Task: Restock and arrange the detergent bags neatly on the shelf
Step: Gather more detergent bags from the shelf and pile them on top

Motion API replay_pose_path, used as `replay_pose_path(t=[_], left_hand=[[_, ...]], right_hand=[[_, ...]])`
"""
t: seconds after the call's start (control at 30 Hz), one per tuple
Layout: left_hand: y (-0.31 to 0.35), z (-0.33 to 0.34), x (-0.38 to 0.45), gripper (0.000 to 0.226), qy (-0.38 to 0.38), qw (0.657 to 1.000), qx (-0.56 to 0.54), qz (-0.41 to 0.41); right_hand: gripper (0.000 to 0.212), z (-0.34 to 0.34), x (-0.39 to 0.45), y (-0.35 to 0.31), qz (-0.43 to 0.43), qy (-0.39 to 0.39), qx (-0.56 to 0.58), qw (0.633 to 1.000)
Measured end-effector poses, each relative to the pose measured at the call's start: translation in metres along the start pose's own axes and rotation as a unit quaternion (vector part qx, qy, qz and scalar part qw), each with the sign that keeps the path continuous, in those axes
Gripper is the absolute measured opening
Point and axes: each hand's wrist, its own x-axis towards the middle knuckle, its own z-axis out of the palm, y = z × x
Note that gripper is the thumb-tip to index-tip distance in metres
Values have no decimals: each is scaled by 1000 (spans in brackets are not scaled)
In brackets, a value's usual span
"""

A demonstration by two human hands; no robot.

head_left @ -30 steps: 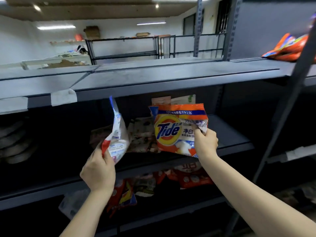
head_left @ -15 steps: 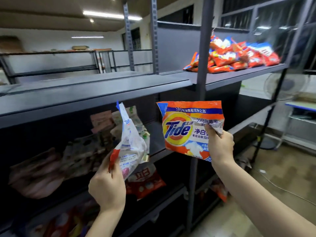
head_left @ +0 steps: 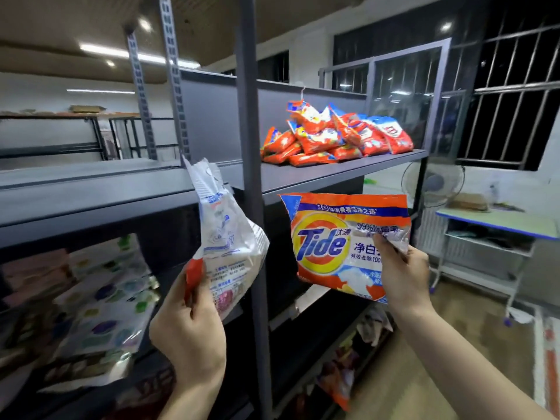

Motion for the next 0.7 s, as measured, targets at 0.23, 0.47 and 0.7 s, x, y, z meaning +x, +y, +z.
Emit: replay_pose_path(t=[0.23, 0.47, 0.7], left_hand=[[34, 136, -30, 21, -8, 996, -86, -34], [62, 243, -41, 25, -2, 993, -115, -22], [61, 338, -35, 29, 8, 990, -140, 11]], right_hand=[[18, -64, 114, 15, -34, 22, 5, 999], [31, -113, 204, 31, -42, 57, 6, 997], [17, -132, 282, 50, -50, 74, 14, 996]])
